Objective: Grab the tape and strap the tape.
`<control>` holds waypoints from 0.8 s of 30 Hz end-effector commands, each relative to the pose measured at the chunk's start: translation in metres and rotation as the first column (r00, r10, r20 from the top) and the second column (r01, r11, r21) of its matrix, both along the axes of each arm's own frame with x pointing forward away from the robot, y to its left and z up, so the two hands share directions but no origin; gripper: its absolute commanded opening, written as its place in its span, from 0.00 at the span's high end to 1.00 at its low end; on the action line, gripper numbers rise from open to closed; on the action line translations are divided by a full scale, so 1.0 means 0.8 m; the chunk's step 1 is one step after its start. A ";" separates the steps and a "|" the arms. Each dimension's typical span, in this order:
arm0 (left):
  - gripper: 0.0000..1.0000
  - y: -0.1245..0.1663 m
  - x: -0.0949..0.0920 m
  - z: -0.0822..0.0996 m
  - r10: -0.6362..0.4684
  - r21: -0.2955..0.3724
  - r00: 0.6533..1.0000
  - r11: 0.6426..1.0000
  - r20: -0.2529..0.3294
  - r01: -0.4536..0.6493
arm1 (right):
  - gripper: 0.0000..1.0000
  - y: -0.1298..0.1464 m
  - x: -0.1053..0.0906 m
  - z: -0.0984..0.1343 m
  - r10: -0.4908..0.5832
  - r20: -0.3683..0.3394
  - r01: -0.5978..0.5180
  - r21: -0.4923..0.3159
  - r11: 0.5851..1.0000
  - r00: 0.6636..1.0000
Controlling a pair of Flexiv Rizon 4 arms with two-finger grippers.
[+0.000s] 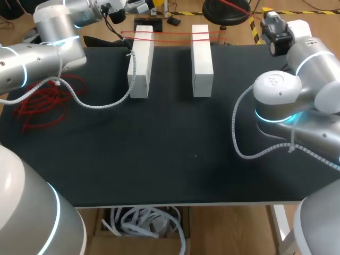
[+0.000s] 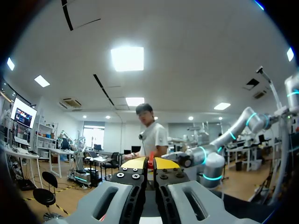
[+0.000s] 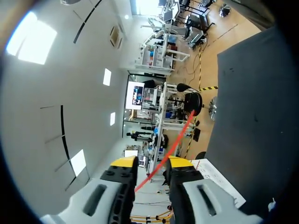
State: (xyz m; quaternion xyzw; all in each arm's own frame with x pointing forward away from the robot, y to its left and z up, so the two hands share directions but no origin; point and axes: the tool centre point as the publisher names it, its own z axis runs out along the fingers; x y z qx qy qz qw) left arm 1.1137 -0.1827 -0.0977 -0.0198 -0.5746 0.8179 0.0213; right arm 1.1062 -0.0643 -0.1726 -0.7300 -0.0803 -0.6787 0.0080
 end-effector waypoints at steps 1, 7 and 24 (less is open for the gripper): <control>1.00 0.000 0.001 0.000 -0.002 -0.001 1.000 1.000 0.001 0.002 | 0.58 -0.001 -0.002 0.004 -0.002 -0.016 0.002 -0.004 1.000 1.000; 1.00 0.000 0.001 0.000 -0.002 -0.001 1.000 1.000 0.001 0.002 | 0.64 -0.002 -0.007 -0.001 0.008 -0.028 -0.008 -0.015 1.000 1.000; 1.00 0.000 0.001 0.000 -0.002 -0.001 1.000 1.000 0.001 0.002 | 0.55 -0.002 -0.013 -0.006 0.014 -0.044 -0.015 -0.024 1.000 0.999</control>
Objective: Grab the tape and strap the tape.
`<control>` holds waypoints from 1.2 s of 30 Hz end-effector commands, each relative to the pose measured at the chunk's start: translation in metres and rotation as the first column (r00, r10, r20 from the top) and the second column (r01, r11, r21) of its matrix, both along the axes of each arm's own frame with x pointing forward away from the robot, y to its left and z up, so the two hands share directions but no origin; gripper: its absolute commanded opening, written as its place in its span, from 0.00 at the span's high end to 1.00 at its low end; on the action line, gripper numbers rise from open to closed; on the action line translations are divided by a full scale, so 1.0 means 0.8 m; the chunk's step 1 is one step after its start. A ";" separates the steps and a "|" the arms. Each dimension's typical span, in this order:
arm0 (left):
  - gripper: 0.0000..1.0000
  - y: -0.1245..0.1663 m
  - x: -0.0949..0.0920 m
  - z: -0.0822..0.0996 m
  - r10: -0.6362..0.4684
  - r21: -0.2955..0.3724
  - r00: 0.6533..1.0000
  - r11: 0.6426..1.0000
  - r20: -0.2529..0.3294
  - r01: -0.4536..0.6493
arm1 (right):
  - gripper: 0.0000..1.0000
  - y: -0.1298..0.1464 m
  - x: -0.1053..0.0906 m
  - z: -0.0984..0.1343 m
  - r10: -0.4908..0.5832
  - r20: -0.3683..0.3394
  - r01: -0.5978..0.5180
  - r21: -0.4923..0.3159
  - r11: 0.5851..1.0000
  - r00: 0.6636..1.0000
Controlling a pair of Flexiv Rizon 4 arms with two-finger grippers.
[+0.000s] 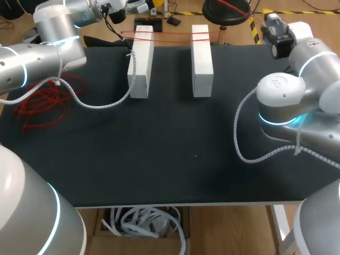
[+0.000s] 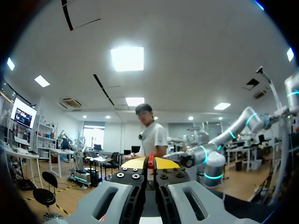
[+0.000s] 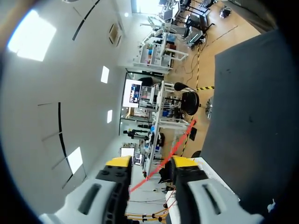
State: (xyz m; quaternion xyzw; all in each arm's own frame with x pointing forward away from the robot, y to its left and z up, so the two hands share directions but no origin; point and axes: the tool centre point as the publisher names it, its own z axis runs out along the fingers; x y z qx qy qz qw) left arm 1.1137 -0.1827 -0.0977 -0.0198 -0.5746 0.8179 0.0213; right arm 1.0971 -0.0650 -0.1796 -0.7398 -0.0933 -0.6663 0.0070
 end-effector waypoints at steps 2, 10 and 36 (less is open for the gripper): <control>1.00 0.000 0.001 0.000 -0.002 -0.001 1.000 1.000 0.001 0.002 | 0.54 -0.002 -0.002 0.003 -0.004 -0.014 0.004 -0.006 1.000 1.000; 1.00 0.000 0.001 0.000 -0.002 -0.001 1.000 1.000 0.001 0.002 | 0.75 -0.004 -0.002 0.002 -0.009 -0.016 0.008 -0.009 1.000 1.000; 1.00 0.000 0.001 0.000 -0.002 -0.001 1.000 1.000 0.001 0.002 | 0.67 -0.009 0.002 0.001 -0.028 -0.015 0.027 -0.007 1.000 1.000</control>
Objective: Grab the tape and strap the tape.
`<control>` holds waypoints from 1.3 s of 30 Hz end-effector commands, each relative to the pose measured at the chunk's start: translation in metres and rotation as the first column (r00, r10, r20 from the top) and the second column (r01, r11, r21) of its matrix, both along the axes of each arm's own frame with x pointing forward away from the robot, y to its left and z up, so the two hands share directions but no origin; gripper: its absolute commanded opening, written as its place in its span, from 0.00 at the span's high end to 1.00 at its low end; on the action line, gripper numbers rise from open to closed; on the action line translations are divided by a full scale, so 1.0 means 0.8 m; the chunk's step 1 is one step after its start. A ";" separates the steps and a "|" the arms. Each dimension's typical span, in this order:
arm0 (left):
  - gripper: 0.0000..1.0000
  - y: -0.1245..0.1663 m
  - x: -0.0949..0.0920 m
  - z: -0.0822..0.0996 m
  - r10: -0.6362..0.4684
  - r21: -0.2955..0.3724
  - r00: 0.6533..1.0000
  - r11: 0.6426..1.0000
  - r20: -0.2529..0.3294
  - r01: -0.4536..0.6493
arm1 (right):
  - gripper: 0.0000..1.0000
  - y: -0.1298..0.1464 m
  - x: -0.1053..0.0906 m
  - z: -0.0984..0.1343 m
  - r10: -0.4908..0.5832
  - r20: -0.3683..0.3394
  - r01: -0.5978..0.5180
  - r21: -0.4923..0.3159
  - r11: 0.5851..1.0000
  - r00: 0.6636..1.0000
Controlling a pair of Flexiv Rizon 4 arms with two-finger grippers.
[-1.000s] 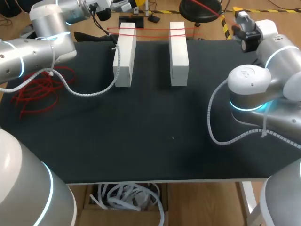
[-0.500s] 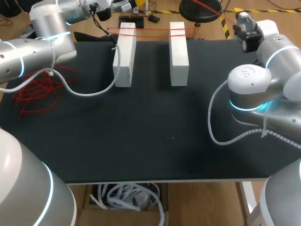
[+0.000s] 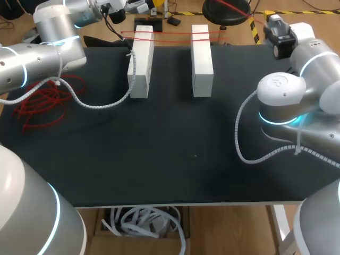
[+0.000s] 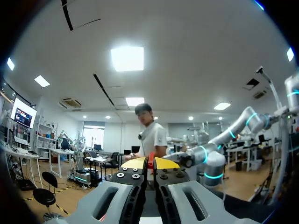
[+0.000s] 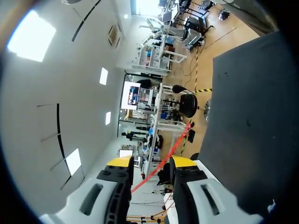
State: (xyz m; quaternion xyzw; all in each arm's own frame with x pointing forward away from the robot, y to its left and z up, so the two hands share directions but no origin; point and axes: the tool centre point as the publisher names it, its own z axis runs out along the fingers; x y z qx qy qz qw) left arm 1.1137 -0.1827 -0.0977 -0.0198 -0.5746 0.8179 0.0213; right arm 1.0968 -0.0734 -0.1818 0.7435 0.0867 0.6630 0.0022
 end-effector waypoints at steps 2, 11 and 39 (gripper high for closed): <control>1.00 0.000 0.001 0.000 -0.002 -0.001 1.000 1.000 0.001 0.002 | 0.67 0.002 0.004 0.005 -0.006 -0.005 0.006 -0.003 1.000 1.000; 1.00 0.000 0.001 0.000 -0.002 -0.001 1.000 1.000 0.001 0.002 | 0.99 0.003 0.007 0.003 -0.005 -0.008 0.005 -0.004 1.000 1.000; 1.00 0.003 0.003 0.000 0.035 0.048 0.999 0.998 0.015 -0.036 | 1.00 0.005 0.007 0.002 0.006 -0.015 -0.006 -0.010 1.000 1.000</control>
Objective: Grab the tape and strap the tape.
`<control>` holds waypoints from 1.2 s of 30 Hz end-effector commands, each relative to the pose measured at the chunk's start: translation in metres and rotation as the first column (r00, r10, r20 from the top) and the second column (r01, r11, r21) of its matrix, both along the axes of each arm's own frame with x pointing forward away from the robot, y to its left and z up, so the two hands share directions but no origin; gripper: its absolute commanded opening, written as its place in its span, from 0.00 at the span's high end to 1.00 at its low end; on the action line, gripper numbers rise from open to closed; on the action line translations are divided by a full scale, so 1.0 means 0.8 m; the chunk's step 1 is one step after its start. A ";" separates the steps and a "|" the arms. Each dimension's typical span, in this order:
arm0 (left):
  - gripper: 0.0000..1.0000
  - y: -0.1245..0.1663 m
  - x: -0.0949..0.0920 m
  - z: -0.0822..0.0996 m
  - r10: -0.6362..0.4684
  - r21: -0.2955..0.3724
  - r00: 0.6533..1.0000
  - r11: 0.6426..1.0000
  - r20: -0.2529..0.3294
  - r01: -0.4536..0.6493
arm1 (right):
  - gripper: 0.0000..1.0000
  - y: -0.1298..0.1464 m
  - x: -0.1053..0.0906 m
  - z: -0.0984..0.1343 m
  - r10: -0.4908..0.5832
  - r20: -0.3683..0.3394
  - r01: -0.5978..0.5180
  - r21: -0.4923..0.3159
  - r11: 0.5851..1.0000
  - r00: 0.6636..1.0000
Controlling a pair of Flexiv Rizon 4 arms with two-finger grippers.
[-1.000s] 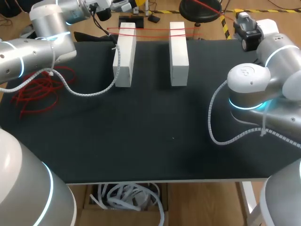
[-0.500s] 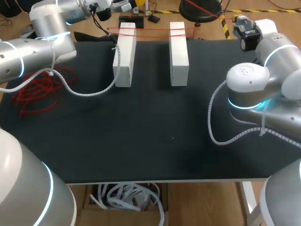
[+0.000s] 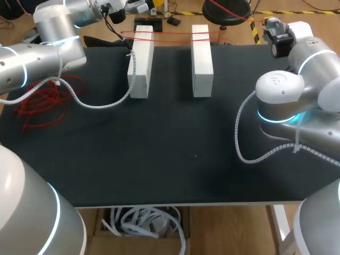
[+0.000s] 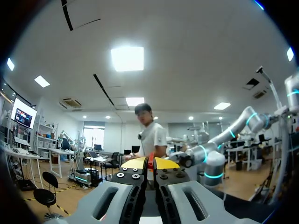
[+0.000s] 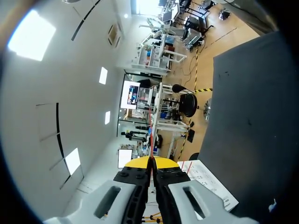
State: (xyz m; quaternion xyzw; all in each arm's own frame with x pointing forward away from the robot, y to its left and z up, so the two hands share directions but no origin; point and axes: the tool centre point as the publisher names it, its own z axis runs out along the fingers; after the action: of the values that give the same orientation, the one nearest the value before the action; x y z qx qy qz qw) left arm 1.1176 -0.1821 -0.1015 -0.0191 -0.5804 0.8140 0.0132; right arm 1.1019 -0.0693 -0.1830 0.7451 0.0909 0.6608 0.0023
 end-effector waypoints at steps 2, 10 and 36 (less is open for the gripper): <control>1.00 0.004 -0.002 0.005 0.030 0.100 0.999 0.994 0.029 -0.033 | 1.00 -0.001 0.001 0.004 -0.001 -0.008 0.001 -0.007 1.000 1.000; 1.00 0.008 0.001 0.001 0.065 0.188 0.997 0.980 0.047 -0.073 | 1.00 -0.001 0.002 0.004 0.005 0.000 -0.005 -0.037 0.999 1.000; 1.00 0.009 -0.003 -0.002 0.063 0.338 0.994 0.937 0.090 -0.090 | 1.00 -0.001 0.001 0.004 0.019 0.009 -0.019 -0.047 0.999 1.000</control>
State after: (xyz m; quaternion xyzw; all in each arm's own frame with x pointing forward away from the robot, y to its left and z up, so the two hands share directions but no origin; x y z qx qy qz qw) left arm 1.1171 -0.1748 -0.1038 -0.0270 -0.7122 0.7006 -0.0364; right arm 1.1025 -0.0690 -0.1807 0.7391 0.1122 0.6640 0.0144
